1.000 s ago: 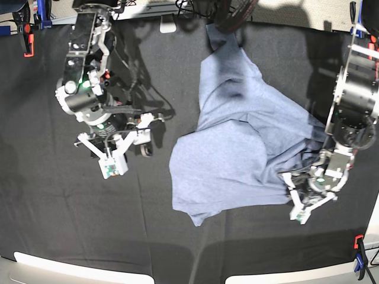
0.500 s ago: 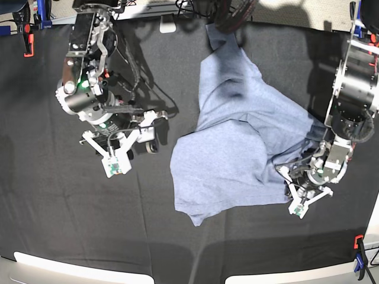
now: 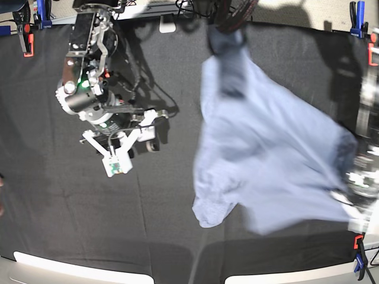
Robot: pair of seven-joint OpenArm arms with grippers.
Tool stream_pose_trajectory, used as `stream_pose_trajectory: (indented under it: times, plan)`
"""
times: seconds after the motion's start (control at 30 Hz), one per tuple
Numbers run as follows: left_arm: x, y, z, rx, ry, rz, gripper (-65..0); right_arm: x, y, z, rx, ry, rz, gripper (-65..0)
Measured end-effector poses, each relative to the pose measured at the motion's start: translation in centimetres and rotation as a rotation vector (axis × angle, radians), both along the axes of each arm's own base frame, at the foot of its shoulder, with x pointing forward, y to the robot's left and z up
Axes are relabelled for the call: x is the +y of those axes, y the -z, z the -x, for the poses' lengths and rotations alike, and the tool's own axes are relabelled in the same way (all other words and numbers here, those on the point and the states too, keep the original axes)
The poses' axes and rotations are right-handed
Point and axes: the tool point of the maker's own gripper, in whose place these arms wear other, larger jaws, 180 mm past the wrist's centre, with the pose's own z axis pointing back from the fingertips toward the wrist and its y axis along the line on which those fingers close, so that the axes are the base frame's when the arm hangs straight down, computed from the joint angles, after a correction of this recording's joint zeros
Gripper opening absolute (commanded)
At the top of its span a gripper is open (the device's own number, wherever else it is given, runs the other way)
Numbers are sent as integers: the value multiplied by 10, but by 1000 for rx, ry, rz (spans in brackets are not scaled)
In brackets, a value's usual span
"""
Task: Layout the t-shirt on the table in an organized manner, then fold the t-shirt properly
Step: 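Lift and shake the shirt with the left gripper to spread it, then move the left gripper onto the bunched fabric in the shirt middle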
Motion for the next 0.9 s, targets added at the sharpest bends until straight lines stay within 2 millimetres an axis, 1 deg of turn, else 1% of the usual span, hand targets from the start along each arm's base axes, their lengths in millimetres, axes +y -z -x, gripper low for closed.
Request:
stream_pose_trajectory:
  times: [0.07,0.17,0.27,0.37,0.43,0.47,0.53,0.57,0.6,0.73,0.8,0.9]
  plan:
    - [10,3,8,19,-18,-7,-650,0,0,0,-2,0,0,-328]
    - [21,6,15,32,-33,-16,-650,0,-2,-1,-11,1,-4,-327]
    - [33,-1,18,23,-54,-35,-650,0,-2,-2,-16,1,-6,-327]
    - [48,-12,22,-8,-130,-86,-650,1,-3,-2,-16,1,-7,-327]
    - [52,-14,24,-17,-156,-102,-650,6,-6,-1,-19,-12,-47,-327]
    - [54,-15,25,-20,-162,-106,-604,9,-8,-2,-23,-19,-68,-327]
    - [55,-17,25,-27,-169,-111,-484,14,-12,-2,-30,-29,-99,-326]
    - [55,-17,25,-29,-174,-105,-438,16,-13,-3,-32,-33,-109,-326]
    - [56,-16,26,-33,-180,-95,-411,16,-13,-3,-33,-33,-109,-326]
    - [58,-10,30,-21,-222,-38,-407,16,-13,-3,-32,-32,-108,-326]
    - [57,-5,32,-4,-253,11,-414,16,-13,-3,-31,-34,-109,-326]
    - [48,-5,28,10,-261,64,-453,31,-14,-2,-31,-61,-126,-327]
